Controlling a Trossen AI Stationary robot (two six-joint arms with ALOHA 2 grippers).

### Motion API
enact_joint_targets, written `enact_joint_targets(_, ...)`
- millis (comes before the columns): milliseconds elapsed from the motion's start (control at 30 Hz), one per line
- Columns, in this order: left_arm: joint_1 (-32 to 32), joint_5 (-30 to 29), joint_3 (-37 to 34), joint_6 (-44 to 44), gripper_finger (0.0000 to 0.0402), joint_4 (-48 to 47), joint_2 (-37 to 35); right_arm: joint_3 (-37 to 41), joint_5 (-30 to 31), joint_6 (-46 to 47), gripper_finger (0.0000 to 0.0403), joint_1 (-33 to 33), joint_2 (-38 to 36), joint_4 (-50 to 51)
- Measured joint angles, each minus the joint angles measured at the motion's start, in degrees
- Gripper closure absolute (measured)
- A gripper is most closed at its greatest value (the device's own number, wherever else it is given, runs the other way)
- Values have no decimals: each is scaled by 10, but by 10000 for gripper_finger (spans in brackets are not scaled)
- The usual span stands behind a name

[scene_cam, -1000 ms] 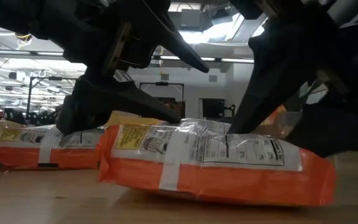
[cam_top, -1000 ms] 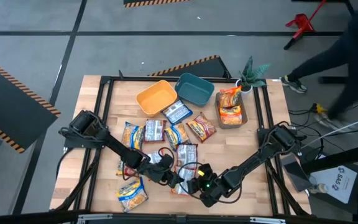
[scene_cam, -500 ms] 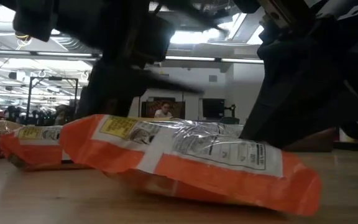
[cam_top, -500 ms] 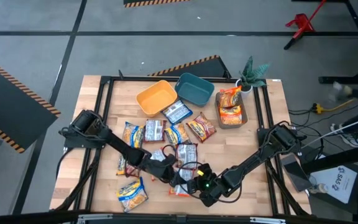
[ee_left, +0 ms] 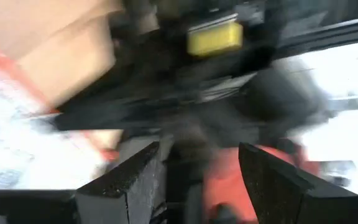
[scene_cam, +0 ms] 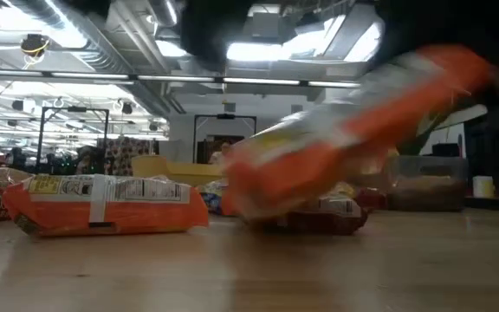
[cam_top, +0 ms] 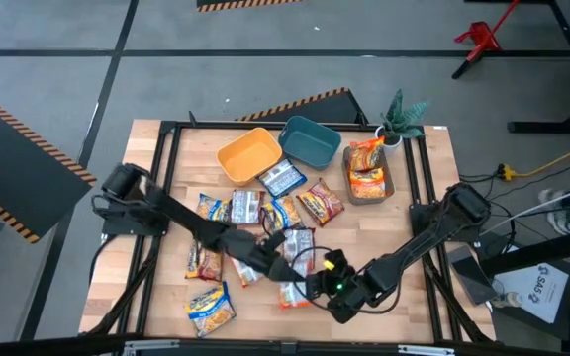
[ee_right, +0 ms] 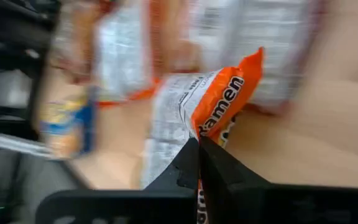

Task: Sort Maruchan noodles
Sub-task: Put the bottom orange noodle pack into the black bin

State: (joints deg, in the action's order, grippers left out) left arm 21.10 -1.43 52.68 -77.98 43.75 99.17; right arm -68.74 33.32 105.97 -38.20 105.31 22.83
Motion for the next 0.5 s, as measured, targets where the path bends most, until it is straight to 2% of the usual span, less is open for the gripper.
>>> enact_joint_targets(100,-19,6,6,35,191,21,-59,5,6,1,401,4,-25,67)
enact_joint_targets(300,-70,11,5,121,191,-19,-147,4,12,0,401,36,-80,195)
enact_joint_targets(500,-108,44,3,175,191,-98,-209,3,4,-41,402,68,-134,285)
